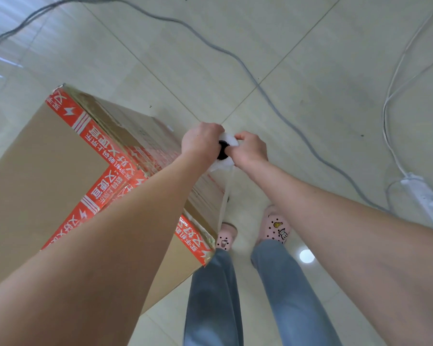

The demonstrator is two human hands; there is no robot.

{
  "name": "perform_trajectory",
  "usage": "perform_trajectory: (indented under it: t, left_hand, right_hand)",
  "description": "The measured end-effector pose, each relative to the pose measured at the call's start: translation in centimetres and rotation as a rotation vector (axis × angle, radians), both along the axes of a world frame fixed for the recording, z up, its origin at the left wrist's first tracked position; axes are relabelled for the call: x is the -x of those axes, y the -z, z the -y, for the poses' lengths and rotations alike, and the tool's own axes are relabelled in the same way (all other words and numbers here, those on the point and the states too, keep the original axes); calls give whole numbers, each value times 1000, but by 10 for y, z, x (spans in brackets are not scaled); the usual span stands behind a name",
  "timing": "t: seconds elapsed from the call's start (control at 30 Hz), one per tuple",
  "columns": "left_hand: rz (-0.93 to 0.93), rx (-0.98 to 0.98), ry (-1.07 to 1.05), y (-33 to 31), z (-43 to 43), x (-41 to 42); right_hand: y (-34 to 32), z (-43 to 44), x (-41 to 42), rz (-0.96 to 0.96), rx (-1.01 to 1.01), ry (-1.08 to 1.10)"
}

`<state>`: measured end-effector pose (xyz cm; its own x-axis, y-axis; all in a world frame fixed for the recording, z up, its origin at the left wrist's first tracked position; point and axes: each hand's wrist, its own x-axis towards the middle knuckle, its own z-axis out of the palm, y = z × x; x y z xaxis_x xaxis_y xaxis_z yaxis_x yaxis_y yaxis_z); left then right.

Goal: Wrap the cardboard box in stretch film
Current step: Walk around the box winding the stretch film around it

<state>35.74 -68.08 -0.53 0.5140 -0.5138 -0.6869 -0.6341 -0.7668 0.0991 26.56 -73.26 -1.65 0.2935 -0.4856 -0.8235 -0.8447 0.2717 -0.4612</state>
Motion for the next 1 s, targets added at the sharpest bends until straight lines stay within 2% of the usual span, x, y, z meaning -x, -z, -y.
perform_trajectory:
  t: [0.1,0.27,0.4,0.53,1.0]
  left_hand:
    - [1,55,-105,2,-6,-1]
    - [4,126,-432,7,-22,-15]
    - [27,131,-594,11,-30,-28]
    - [6,91,-646,13,-37,-33]
    - [-51,72,-721,8,-26,-41]
  right_hand:
    - [-2,0,-5,25,54,-45]
    - [-3,-12,-21,101,55,42]
    - [-5,-14,-36,108,52,-28]
    - [-6,-14,-47,96,60,-139]
    - [-13,-7,-65,29,22,-184]
